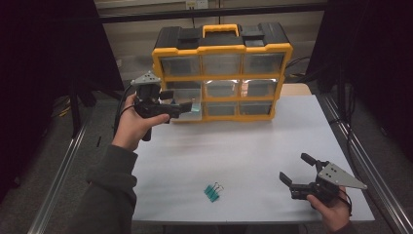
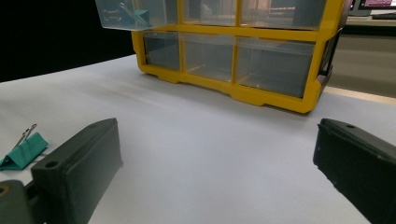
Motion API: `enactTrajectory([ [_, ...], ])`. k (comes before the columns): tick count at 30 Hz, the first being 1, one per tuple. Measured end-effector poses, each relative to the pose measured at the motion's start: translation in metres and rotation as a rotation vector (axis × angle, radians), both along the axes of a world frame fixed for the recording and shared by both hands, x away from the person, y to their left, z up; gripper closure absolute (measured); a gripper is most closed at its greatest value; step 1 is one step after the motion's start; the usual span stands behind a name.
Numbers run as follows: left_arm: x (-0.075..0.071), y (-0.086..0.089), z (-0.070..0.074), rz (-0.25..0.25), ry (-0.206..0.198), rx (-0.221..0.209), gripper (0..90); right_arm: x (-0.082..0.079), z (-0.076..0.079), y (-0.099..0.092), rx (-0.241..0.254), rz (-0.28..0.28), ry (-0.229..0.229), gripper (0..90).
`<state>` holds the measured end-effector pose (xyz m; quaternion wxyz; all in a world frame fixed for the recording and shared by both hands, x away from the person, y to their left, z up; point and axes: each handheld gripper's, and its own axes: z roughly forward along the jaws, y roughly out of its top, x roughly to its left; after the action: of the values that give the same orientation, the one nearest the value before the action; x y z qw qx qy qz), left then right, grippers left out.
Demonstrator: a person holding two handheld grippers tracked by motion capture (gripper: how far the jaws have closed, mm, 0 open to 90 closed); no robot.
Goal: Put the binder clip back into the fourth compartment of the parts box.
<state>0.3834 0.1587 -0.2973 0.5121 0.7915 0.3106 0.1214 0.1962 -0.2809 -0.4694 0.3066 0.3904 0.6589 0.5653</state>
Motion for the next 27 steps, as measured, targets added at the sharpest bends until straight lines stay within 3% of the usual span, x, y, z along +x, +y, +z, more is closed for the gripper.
enactTrajectory([
  [11, -0.019, -0.003, -0.021, -0.040, -0.008, 0.008, 9.7, 0.000, 0.000, 0.000, -0.002, 0.005, -0.001, 0.5],
  [27, -0.039, -0.002, -0.058, -0.040, 0.007, 0.019, 9.1, 0.000, 0.000, 0.000, -0.004, 0.005, -0.002, 0.5],
])
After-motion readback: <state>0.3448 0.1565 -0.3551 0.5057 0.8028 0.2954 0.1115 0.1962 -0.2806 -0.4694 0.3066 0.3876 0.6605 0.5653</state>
